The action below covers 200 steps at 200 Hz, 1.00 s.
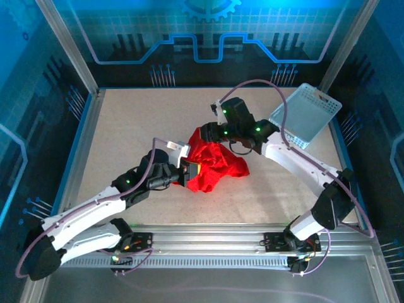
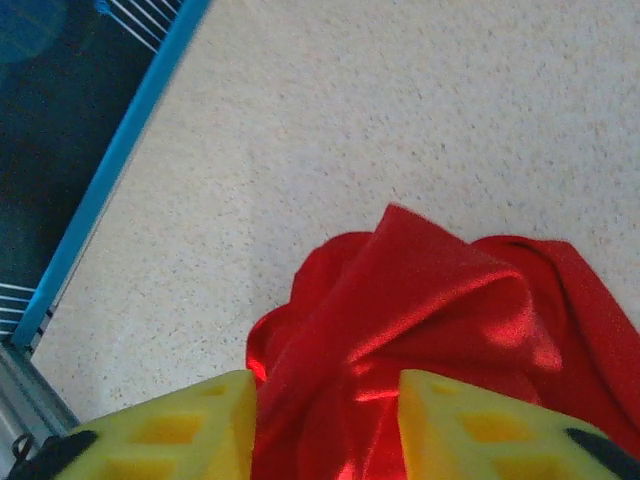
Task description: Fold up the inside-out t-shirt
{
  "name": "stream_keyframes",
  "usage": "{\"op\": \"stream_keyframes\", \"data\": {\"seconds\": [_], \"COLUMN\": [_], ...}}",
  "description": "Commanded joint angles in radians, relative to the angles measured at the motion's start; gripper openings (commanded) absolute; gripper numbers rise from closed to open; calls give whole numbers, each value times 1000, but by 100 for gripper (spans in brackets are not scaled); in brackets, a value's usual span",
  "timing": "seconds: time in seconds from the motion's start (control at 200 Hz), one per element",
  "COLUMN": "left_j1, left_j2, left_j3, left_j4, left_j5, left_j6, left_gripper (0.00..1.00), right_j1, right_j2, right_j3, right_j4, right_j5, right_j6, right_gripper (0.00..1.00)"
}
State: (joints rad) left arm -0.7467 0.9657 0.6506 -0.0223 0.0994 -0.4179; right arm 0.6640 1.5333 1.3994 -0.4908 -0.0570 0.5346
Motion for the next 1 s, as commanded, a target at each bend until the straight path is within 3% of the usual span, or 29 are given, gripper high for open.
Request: {"op": "stream_keyframes", "data": {"seconds": [0.0, 0.215, 0.555, 0.9, 0.995], "left_j1": [22, 85, 97, 99, 98], "left_j2": [-12, -9, 7, -9, -7], "left_j3": [-25, -51, -46, -61, -60], "left_j4": [53, 102, 110, 114, 106], "left_j5": [63, 118, 173, 137, 116], "left_j6": [-40, -77, -73, -80, -76], "left_gripper": [0, 0, 0, 0, 0], "right_j1": [-3, 38, 118, 155, 159], "right_j2": [-54, -287, -201, -168, -185], "right_j3": [-34, -320, -356, -361, -365], "right_j4": [-37, 100, 208, 199, 198], "right_j5": [56, -28, -102, -107, -109], "right_j6": [-28, -47, -8, 5, 14], "right_gripper": [56, 58, 50, 23, 20]}}
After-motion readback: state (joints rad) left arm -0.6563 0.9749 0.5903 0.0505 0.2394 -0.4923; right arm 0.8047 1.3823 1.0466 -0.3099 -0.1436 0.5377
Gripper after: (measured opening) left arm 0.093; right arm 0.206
